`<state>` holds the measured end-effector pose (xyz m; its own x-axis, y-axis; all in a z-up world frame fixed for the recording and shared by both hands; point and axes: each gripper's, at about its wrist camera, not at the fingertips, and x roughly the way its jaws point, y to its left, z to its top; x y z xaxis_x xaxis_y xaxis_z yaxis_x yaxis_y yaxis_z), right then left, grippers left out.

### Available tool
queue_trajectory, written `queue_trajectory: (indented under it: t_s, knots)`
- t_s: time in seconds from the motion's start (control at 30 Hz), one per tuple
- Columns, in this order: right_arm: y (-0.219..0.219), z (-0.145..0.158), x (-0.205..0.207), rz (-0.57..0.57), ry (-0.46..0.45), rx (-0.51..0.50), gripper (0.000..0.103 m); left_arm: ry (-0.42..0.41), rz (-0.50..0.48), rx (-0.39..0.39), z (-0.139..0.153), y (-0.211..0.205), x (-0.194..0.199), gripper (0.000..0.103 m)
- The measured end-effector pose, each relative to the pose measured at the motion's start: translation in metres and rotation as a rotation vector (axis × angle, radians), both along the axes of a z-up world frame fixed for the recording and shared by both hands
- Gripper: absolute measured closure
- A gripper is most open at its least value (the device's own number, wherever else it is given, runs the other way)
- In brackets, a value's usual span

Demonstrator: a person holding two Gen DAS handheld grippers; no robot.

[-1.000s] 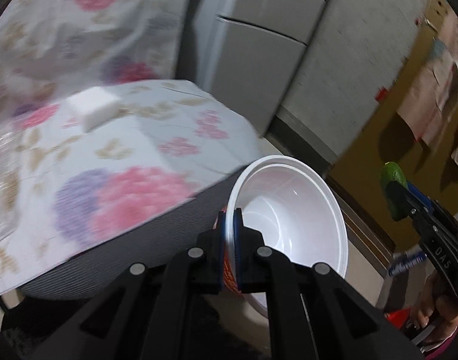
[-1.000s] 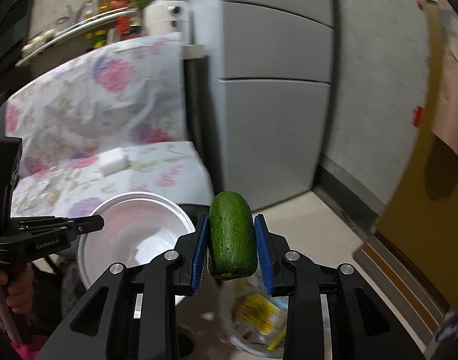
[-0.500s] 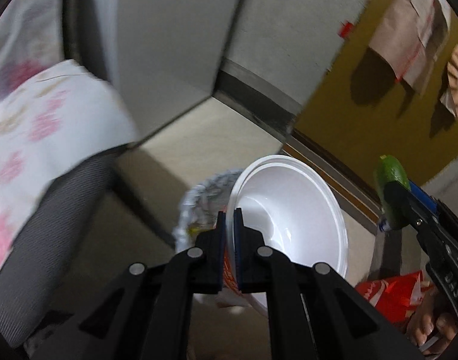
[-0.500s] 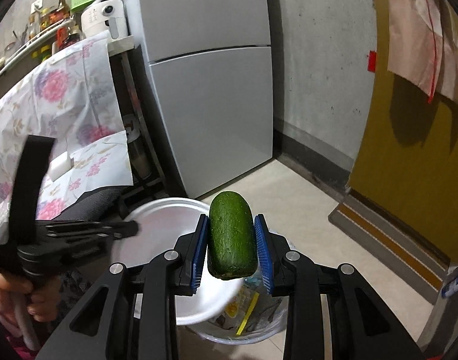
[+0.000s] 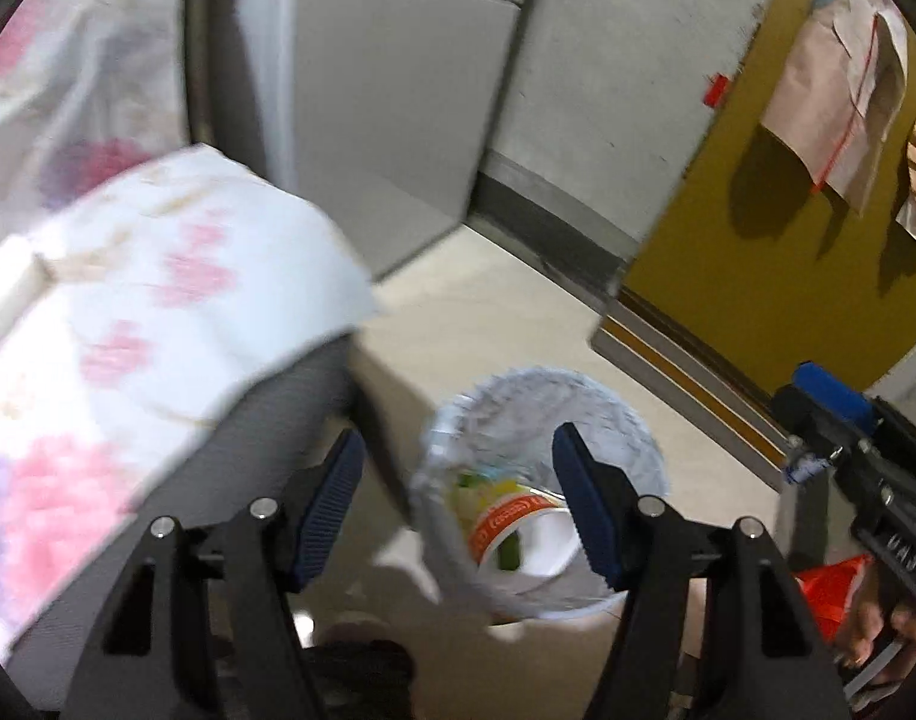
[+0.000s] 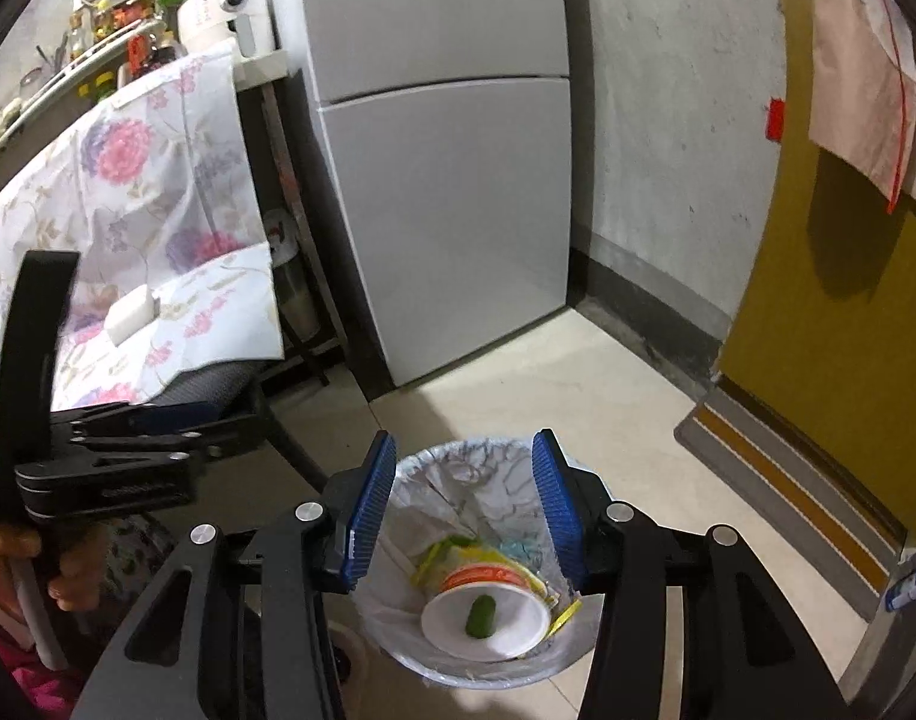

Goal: Collect trash
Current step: 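Move both open grippers back to the chair, then grasp the white sponge with the right gripper while the left gripper grasps the clear tray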

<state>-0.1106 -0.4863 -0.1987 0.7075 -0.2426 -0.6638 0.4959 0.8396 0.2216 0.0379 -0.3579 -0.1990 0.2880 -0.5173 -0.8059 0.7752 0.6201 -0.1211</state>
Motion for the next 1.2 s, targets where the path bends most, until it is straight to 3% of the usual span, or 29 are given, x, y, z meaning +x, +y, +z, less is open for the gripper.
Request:
queue_trajectory:
  t_s: [0.27,0.47,0.8,0.87,1.0,1.2]
  knots:
    - [0.037,0.044,0.016,0.066,-0.083,-0.065,0.054,-0.146,0.160,-0.050,0.050,0.096,0.005,0.039]
    - [0.084,0.062,0.047,0.187,-0.103,-0.092,0.054,-0.193,0.329,-0.046,0.062,0.178,0.008,0.039]
    - [0.166,0.090,0.113,0.414,-0.135,-0.108,0.038,-0.206,0.622,-0.043,0.079,0.298,0.021,0.035]
    - [0.180,0.093,0.134,0.461,-0.141,-0.118,0.031,-0.218,0.687,-0.038,0.084,0.321,0.026,0.034]
    - [0.201,0.086,0.177,0.543,-0.113,-0.127,0.028,-0.204,0.775,-0.030,0.083,0.350,0.043,0.034]
    - [0.214,0.070,0.230,0.599,-0.078,-0.132,0.020,-0.186,0.830,-0.017,0.082,0.369,0.072,0.034]
